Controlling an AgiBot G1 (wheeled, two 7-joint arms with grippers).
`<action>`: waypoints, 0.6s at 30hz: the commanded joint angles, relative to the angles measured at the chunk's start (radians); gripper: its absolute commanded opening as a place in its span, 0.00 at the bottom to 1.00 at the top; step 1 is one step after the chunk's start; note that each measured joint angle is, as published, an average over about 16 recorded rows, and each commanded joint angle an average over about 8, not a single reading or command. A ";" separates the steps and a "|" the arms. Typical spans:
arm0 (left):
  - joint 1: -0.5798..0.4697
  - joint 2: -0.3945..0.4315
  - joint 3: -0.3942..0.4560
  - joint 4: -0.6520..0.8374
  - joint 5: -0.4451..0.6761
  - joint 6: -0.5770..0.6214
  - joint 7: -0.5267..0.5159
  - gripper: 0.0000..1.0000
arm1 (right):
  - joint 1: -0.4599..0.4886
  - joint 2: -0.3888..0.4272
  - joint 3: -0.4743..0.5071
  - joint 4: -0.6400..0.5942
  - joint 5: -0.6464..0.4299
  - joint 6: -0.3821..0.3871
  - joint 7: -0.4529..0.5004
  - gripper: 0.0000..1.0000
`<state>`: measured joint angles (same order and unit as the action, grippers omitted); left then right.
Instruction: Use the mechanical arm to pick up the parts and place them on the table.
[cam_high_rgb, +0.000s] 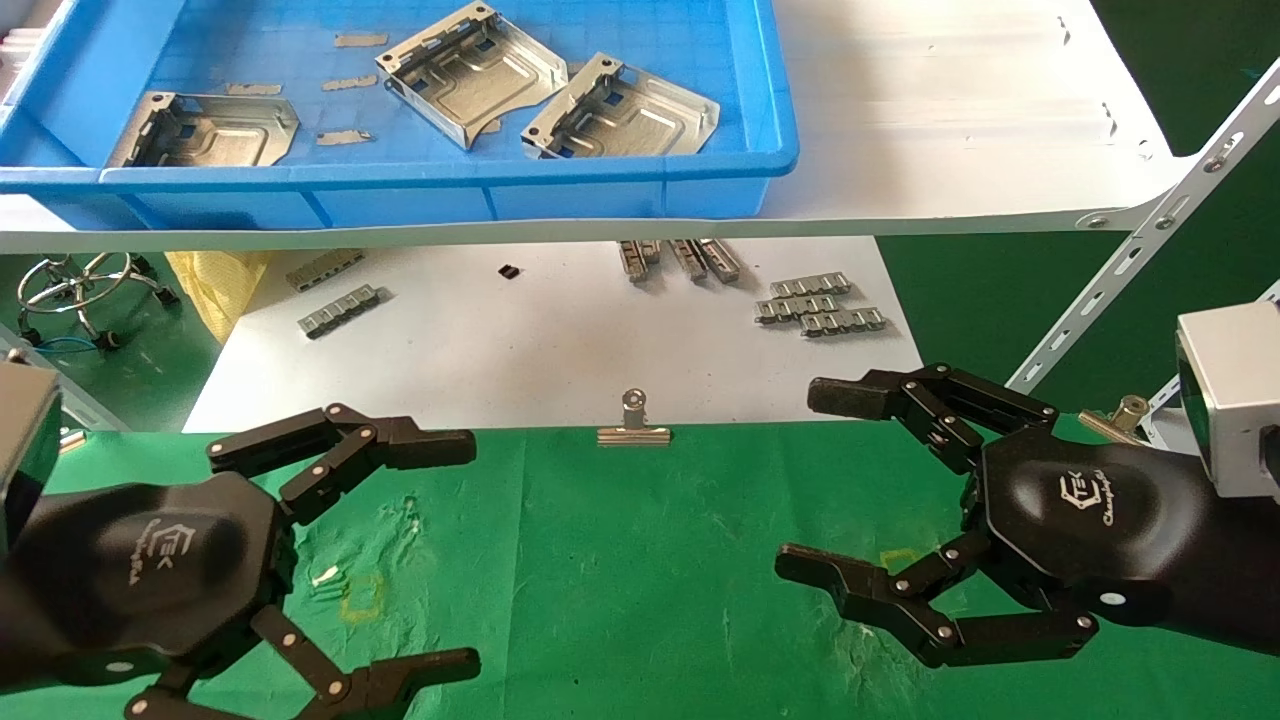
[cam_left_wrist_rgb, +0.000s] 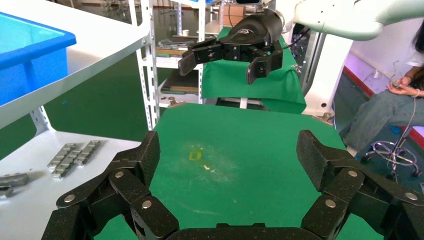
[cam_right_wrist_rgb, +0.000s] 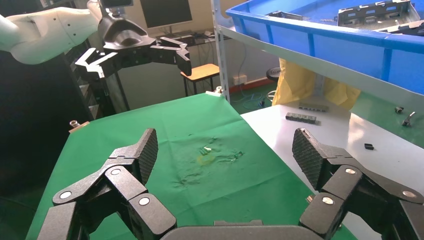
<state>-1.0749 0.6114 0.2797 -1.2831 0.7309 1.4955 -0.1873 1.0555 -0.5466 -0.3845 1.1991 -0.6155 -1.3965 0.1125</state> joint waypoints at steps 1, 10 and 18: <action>0.000 0.000 0.000 0.000 0.000 0.000 0.000 1.00 | 0.000 0.000 0.000 0.000 0.000 0.000 0.000 1.00; 0.000 0.000 0.000 0.000 0.000 0.000 0.000 1.00 | 0.000 0.000 0.000 0.000 0.000 0.000 0.000 0.60; 0.000 0.000 0.000 0.000 0.000 0.000 0.000 1.00 | 0.000 0.000 0.000 0.000 0.000 0.000 0.000 0.00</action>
<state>-1.0750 0.6114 0.2797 -1.2831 0.7309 1.4955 -0.1873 1.0555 -0.5466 -0.3845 1.1991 -0.6154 -1.3965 0.1124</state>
